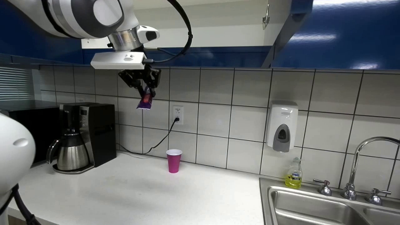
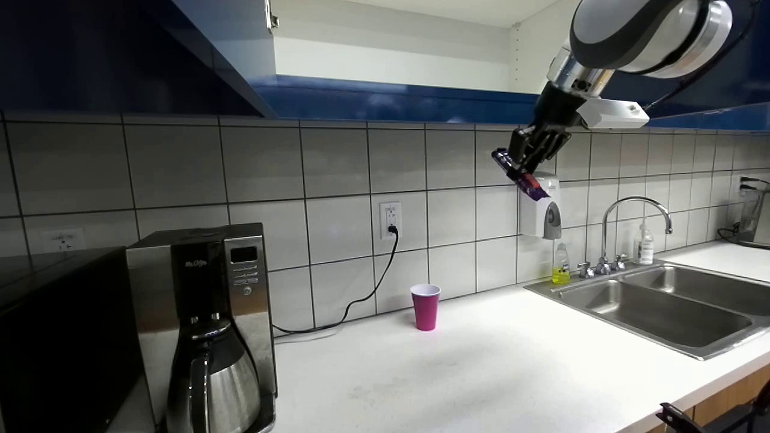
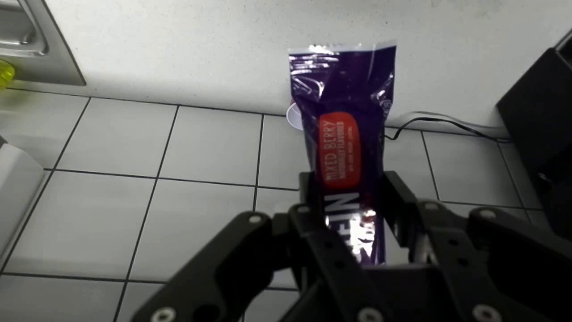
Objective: Put the candy bar in the open cabinet
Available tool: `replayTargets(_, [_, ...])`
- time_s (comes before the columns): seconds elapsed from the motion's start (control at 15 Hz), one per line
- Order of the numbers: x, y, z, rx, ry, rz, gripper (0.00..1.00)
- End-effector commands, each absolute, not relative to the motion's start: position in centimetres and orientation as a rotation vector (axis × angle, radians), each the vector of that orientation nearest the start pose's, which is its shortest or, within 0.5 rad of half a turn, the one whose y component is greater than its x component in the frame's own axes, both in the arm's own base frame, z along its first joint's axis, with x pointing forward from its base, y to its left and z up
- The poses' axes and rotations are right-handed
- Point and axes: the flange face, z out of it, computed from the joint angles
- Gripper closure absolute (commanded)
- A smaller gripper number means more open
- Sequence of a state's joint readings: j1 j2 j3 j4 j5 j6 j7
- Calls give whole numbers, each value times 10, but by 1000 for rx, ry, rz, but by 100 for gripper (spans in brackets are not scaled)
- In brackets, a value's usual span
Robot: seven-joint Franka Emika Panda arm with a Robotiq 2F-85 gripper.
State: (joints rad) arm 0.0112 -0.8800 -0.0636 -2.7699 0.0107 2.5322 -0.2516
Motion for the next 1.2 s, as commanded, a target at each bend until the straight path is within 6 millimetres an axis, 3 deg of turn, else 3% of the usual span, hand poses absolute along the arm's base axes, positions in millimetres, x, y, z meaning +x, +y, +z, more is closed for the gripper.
replayTargets(0.0, [304, -10, 547, -2956, -278, -1105, 85])
replayTargets(0.4, [301, -4, 590, -2892, -251, -1257, 85])
replayTargets(0.87, [317, 8, 648, -2819, -201, -1382, 85])
replayTargets(1.13, [337, 13, 681, -2791, -167, -1421, 85])
